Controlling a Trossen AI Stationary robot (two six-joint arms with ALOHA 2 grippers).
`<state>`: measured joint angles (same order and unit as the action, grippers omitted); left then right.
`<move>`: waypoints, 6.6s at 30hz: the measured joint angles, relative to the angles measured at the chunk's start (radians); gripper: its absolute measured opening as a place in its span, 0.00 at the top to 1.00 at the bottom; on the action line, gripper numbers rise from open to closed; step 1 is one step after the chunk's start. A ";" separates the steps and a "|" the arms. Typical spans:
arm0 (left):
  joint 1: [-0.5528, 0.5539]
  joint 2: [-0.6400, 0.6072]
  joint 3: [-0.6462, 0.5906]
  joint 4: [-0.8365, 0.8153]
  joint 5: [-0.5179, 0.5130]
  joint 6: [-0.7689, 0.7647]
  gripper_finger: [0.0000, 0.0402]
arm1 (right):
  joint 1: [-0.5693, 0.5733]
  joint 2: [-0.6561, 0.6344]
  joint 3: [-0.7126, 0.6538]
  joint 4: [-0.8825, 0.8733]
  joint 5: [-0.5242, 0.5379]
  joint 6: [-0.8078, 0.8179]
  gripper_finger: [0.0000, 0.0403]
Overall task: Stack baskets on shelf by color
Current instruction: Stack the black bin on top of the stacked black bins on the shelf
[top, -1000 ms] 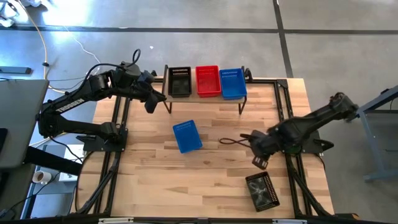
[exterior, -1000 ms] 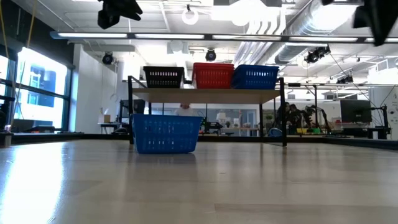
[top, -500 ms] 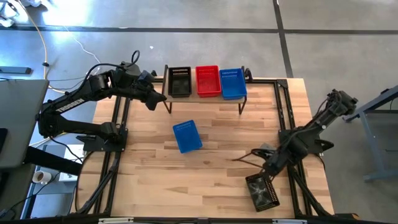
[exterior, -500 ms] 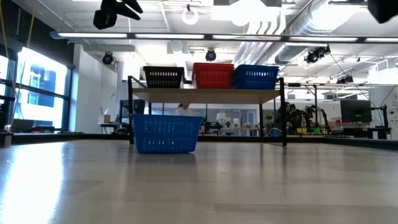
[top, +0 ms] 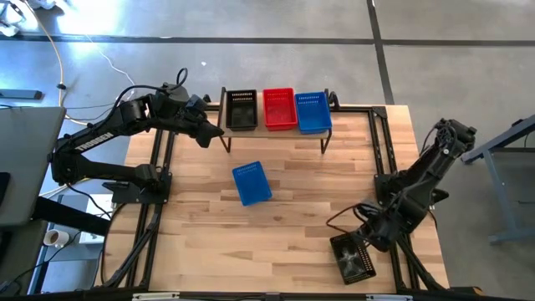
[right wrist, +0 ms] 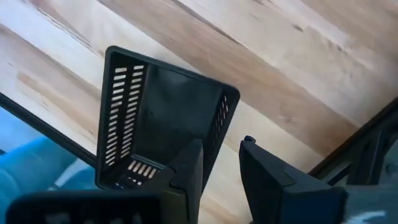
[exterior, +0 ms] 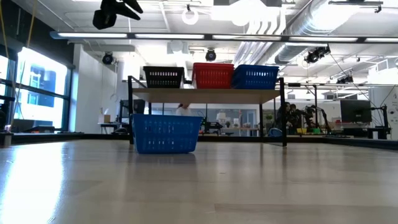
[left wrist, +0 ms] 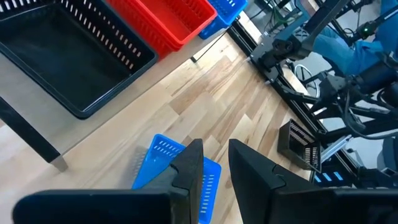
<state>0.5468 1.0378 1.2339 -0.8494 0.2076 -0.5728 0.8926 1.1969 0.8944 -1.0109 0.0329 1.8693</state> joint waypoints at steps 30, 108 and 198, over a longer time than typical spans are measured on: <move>0.000 0.000 0.000 0.000 -0.006 -0.001 0.83 | 0.150 0.343 0.000 0.192 -0.068 0.290 0.78; -0.147 0.153 -0.001 0.022 -0.241 -0.028 0.56 | -0.730 0.438 0.549 0.270 0.659 -0.666 1.00; -0.303 0.146 0.000 0.097 -0.520 -0.025 1.00 | -0.775 0.507 0.664 0.474 0.557 -0.992 0.67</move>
<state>0.2434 1.1843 1.2343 -0.7528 -0.3126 -0.5975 0.1181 1.7038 1.5581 -0.5365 0.5901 0.8770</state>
